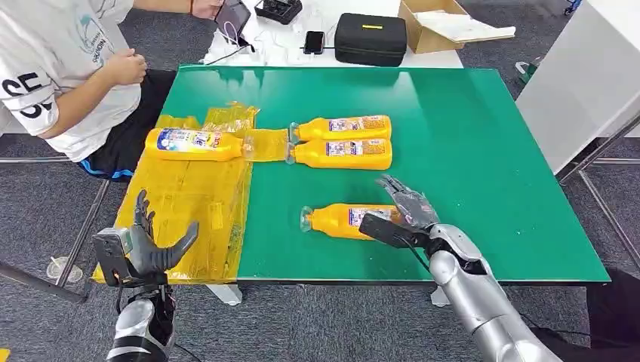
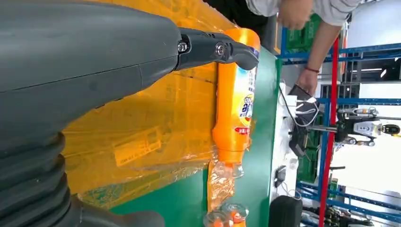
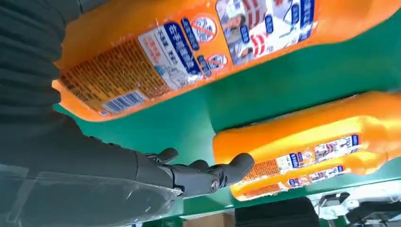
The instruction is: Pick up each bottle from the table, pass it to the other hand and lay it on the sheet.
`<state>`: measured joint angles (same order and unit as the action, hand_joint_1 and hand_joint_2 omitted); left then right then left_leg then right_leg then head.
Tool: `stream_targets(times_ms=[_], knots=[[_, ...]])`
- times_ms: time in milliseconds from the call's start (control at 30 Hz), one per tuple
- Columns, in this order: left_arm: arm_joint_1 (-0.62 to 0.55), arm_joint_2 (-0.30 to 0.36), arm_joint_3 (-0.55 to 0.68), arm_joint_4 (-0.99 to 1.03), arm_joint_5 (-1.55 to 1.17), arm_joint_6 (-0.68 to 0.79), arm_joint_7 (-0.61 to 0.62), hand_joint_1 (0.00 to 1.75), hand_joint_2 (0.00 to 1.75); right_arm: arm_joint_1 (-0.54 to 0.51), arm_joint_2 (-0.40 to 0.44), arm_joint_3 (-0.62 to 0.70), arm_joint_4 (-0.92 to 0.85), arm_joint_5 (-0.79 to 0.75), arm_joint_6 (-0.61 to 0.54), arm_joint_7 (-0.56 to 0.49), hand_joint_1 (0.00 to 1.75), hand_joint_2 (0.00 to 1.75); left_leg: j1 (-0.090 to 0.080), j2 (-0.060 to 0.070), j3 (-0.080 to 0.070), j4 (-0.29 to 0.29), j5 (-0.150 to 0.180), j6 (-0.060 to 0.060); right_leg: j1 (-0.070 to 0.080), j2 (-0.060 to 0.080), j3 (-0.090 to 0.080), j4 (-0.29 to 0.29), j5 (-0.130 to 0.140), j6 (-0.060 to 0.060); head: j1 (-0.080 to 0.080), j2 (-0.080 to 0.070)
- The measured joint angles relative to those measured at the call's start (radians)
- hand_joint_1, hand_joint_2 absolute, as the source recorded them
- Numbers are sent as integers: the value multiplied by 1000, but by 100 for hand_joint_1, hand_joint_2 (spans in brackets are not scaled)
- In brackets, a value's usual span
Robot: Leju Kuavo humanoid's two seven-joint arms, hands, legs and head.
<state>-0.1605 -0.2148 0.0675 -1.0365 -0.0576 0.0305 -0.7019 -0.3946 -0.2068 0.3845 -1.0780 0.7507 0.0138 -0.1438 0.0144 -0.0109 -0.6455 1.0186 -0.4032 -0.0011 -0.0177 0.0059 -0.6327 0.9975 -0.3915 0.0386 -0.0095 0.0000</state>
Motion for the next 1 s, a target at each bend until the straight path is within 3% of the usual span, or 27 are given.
stream_targets(times_ms=[333,700,767,800,1000], knots=[[-21,0,9,23,0,-10,0,0,175,-148,-30,62,190,-71,248,18,0,175,0,0,1,0,1,0,0,0,1,0,0,0,0,0],[-52,-2,12,71,0,-11,0,0,175,-227,-68,131,302,-106,323,-3,0,175,0,0,1,0,0,1,0,0,1,0,1,1,0,0],[-54,-2,13,77,2,-11,0,0,175,-232,-72,141,309,-110,325,-3,150,175,0,0,1,0,0,1,0,0,1,0,1,1,0,0],[-55,-2,13,80,4,-13,0,0,175,-234,-74,146,312,-116,331,-3,173,175,0,0,1,0,0,1,0,0,1,0,1,1,0,0],[-64,-3,19,98,18,-23,0,0,175,-248,-104,182,318,-158,365,-11,175,175,0,0,1,0,1,1,0,0,1,0,1,1,0,0]])
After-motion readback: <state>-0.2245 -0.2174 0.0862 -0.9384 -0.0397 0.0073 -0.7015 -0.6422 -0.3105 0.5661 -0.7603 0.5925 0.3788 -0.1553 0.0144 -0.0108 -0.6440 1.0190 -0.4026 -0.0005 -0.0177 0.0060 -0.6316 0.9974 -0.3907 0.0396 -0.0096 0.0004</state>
